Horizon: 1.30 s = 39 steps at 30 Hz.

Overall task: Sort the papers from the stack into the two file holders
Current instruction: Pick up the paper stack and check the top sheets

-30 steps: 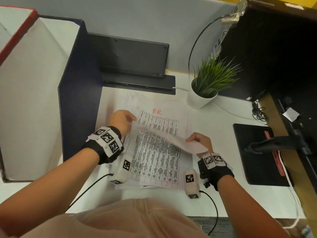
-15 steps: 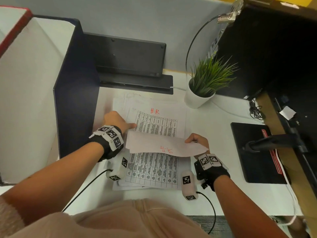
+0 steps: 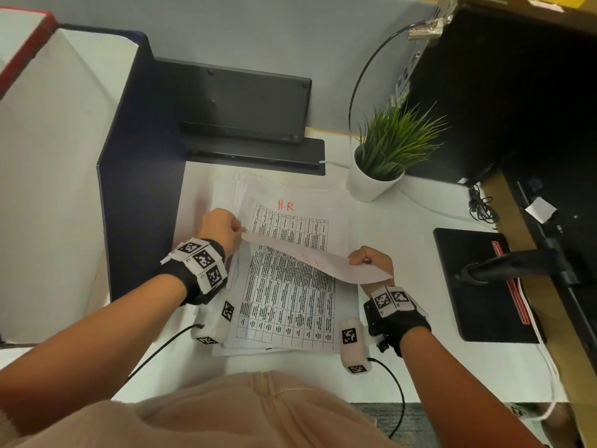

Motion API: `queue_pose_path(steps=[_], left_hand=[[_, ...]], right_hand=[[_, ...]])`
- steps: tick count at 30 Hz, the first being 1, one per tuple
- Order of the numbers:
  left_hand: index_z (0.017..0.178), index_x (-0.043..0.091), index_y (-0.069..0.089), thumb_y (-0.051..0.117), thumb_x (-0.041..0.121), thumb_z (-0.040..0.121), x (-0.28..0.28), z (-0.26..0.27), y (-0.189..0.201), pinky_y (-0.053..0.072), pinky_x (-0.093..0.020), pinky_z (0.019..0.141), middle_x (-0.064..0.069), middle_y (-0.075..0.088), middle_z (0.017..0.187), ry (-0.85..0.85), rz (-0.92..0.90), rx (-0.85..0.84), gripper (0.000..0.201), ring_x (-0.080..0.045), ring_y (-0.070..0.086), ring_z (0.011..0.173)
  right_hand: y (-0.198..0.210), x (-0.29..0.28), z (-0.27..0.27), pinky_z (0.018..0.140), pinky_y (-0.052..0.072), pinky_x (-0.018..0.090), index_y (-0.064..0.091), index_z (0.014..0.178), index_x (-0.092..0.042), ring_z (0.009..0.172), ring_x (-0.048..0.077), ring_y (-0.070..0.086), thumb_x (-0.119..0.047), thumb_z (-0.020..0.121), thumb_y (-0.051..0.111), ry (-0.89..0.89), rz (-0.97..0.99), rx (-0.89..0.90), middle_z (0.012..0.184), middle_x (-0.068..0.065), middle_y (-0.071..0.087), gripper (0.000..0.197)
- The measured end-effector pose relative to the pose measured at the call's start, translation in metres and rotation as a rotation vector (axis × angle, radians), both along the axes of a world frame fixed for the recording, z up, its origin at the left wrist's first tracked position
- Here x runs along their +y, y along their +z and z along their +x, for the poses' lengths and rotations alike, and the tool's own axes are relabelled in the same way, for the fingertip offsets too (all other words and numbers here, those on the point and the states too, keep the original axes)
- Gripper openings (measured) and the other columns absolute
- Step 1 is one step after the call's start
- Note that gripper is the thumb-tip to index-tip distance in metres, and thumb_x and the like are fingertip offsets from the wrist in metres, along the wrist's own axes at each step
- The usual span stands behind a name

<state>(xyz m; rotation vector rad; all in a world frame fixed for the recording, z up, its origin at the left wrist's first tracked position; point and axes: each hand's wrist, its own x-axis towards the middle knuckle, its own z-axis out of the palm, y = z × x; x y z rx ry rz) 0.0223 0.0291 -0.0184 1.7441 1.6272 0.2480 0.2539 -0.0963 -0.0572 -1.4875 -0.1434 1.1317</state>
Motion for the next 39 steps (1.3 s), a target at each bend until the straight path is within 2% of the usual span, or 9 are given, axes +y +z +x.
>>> queue_pose_path(steps=[6,10,13,16,21,24,27,34,39], left_hand=[[0.105,-0.001,0.068,0.058,0.002,0.088,-0.012,-0.005,-0.002,0.05,-0.028,0.077,-0.015,0.068,0.094,-0.002,0.32,-0.242,0.02,-0.022,0.062,0.081],[0.09,0.009,0.067,0.052,-0.002,0.088,-0.017,-0.008,-0.005,0.049,-0.021,0.062,-0.001,0.065,0.08,0.019,0.274,-0.403,0.019,-0.013,0.059,0.065],[0.07,0.018,0.058,0.047,-0.009,0.086,-0.016,-0.009,-0.004,0.043,-0.015,0.052,0.004,0.058,0.071,0.088,0.142,-0.509,0.034,-0.006,0.053,0.056],[0.065,0.018,0.055,0.044,-0.012,0.084,-0.014,-0.007,-0.002,0.044,-0.017,0.053,-0.003,0.058,0.073,0.099,0.082,-0.551,0.038,-0.008,0.052,0.055],[0.06,0.005,0.052,0.04,-0.012,0.082,-0.01,-0.003,-0.003,0.04,-0.02,0.058,-0.008,0.05,0.064,0.089,-0.033,-0.5,0.031,-0.019,0.046,0.062],[0.064,-0.005,0.055,0.039,-0.002,0.085,0.0,-0.002,-0.005,0.044,-0.034,0.065,-0.02,0.053,0.067,0.165,-0.02,-0.37,0.027,-0.029,0.049,0.069],[0.06,-0.003,0.055,0.048,0.01,0.087,0.011,0.001,-0.003,0.04,-0.029,0.053,-0.014,0.05,0.057,0.143,-0.041,-0.16,0.031,-0.024,0.045,0.055],[0.065,0.006,0.052,0.074,0.044,0.073,0.018,0.009,0.003,0.043,-0.026,0.05,-0.007,0.057,0.065,-0.029,-0.057,0.272,0.044,-0.021,0.056,0.061],[0.082,0.001,0.067,0.078,0.036,0.071,0.011,0.009,0.005,0.052,-0.029,0.065,-0.01,0.066,0.08,-0.053,-0.087,0.218,0.038,-0.024,0.064,0.077]], right_hand=[[-0.005,0.001,0.002,0.038,0.043,0.013,0.049,0.028,-0.008,0.037,0.013,0.052,0.023,0.072,0.034,-0.007,0.035,-0.016,0.039,0.002,0.053,0.056],[-0.008,-0.002,0.008,0.042,0.042,0.013,0.045,0.045,-0.005,0.038,0.003,0.054,0.025,0.074,0.043,0.1,-0.008,-0.329,0.039,-0.004,0.055,0.043],[-0.004,-0.004,0.007,0.051,0.043,0.009,0.056,0.08,-0.006,0.061,0.004,0.057,0.0,0.065,0.08,0.266,-0.156,-0.615,0.068,-0.004,0.062,0.029],[0.0,-0.004,0.006,0.084,0.047,0.024,0.055,0.114,-0.005,0.095,0.016,0.058,-0.001,0.056,0.086,0.209,-0.148,-0.531,0.104,0.002,0.062,0.066],[0.0,-0.008,0.004,0.074,0.048,0.021,0.064,0.095,-0.008,0.08,0.013,0.061,-0.002,0.06,0.084,0.237,-0.192,-0.483,0.087,-0.002,0.066,0.04],[0.002,-0.008,0.002,0.053,0.038,0.017,0.065,0.057,-0.016,0.049,-0.002,0.051,0.013,0.066,0.069,0.282,-0.091,-0.413,0.05,-0.015,0.057,0.03],[0.002,-0.009,0.004,0.038,0.031,0.01,0.051,0.027,-0.015,0.035,0.005,0.04,0.01,0.052,0.056,0.17,-0.039,-0.217,0.034,-0.012,0.043,0.036],[-0.002,-0.011,0.005,0.037,0.036,0.01,0.047,0.026,-0.013,0.03,0.012,0.043,0.003,0.041,0.049,0.102,-0.079,-0.094,0.035,-0.004,0.044,0.022],[-0.009,-0.013,0.005,0.041,0.038,0.011,0.053,0.029,-0.013,0.036,0.011,0.045,-0.001,0.043,0.051,0.119,-0.053,-0.149,0.038,-0.006,0.049,0.018]])
